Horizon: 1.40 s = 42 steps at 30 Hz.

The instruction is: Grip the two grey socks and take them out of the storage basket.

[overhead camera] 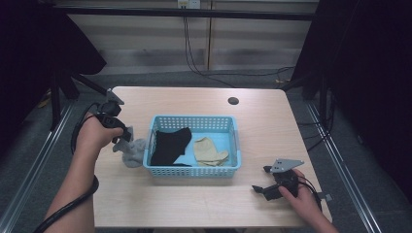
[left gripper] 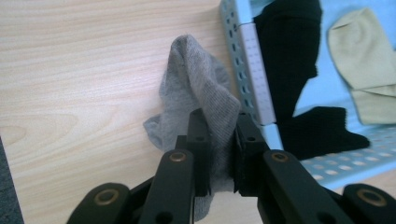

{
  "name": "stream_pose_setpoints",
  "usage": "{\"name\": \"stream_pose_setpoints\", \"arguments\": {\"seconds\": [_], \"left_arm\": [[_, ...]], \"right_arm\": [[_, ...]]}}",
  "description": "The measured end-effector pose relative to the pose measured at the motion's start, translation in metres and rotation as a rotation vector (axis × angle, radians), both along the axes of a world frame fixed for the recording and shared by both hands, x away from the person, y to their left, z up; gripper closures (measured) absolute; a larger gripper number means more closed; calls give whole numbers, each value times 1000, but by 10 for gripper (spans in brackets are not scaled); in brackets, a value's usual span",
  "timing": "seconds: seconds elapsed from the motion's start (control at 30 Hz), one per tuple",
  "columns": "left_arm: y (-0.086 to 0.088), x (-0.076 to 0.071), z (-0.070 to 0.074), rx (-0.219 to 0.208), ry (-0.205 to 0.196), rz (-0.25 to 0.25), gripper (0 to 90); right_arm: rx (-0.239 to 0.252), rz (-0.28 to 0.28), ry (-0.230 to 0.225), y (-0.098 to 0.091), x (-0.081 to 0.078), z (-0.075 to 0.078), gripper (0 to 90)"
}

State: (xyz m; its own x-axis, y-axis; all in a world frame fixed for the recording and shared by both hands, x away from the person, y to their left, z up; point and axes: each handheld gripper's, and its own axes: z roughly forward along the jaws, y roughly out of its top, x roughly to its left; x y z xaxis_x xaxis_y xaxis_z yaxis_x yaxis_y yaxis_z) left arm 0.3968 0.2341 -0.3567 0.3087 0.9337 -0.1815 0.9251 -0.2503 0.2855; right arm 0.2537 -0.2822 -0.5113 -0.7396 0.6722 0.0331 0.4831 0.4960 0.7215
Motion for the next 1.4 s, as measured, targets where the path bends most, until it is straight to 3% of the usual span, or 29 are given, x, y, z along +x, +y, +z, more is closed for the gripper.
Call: {"name": "stream_pose_setpoints", "arguments": {"seconds": [0.23, 0.57, 0.73, 0.87, 1.0, 1.4], "left_arm": [[-4, 3, -20, 9, -5, -15, 797], [-12, 7, -33, 26, -28, -41, 791], [-13, 8, -40, 20, -28, -44, 744], [-14, 7, -40, 33, -39, -44, 691], [-13, 5, -37, 45, -75, -58, 632], [-10, -3, -27, 45, -90, -49, 516]], "right_arm": [[0, 0, -1, 0, 0, 0, 118], [0, 0, 0, 0, 0, 0, 118], [0, -2, 3, 0, 0, 0, 118], [0, -2, 3, 0, 0, 0, 118], [0, 0, 0, 0, 0, 0, 118], [0, 0, 0, 0, 0, 0, 117]]}}
